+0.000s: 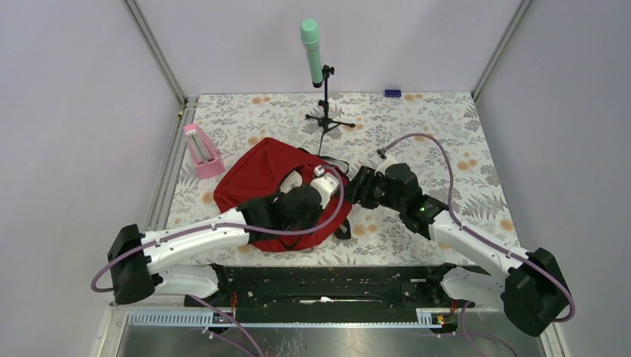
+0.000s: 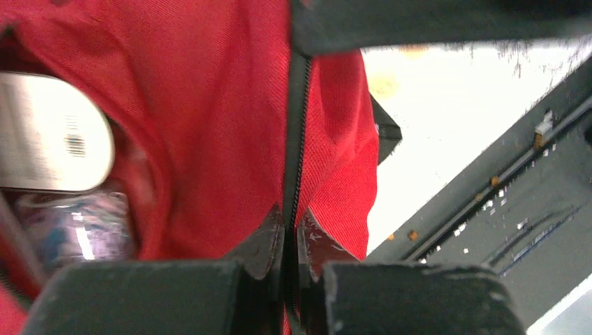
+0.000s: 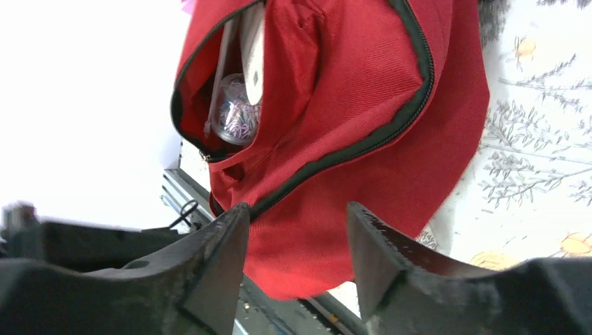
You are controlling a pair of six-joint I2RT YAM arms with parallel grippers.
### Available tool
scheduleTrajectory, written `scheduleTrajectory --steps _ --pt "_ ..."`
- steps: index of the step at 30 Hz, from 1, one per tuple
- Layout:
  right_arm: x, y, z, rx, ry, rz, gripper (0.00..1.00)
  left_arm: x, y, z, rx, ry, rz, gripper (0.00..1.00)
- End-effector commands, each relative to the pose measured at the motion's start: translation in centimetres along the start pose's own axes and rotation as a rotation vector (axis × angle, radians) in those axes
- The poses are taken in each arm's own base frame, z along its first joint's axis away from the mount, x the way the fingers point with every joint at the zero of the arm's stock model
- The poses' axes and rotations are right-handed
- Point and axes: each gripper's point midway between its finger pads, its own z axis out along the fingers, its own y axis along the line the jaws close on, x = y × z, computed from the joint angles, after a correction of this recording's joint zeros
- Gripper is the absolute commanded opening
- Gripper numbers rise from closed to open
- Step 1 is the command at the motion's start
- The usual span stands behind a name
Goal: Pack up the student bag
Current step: Pick up the student bag at the center of the board, then pick up the stationery from the center of the board.
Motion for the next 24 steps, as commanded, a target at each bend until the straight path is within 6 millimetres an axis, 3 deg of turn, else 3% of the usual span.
scheduleTrajectory --steps 1,8,13,19,24 --pt "-2.3 2.0 -2.2 -0.049 -0.090 -0.133 0.65 -7.4 4.3 -3.9 -0.108 -0.199 -0.031 0.00" --pt "-1.4 1.0 -4.9 -0.059 -0.125 -0.277 0.69 -11.4 9.1 -6.6 -0.144 -0.273 -0.070 0.00" --pt "1.2 -0.1 -5.3 -0.022 -0.114 -0.346 0.69 -13.4 11.6 -8.1 -0.175 -0.315 -0.072 0.00" --pt "5.2 0.3 -3.4 0.097 -0.088 -0.432 0.69 -13.7 13.3 -8.9 -0.205 -0.357 -0.085 0.00" --pt "7.8 3.9 0.1 0.049 -0.118 -0.456 0.69 -12.8 14.5 -8.4 -0.222 -0.367 -0.128 0.00"
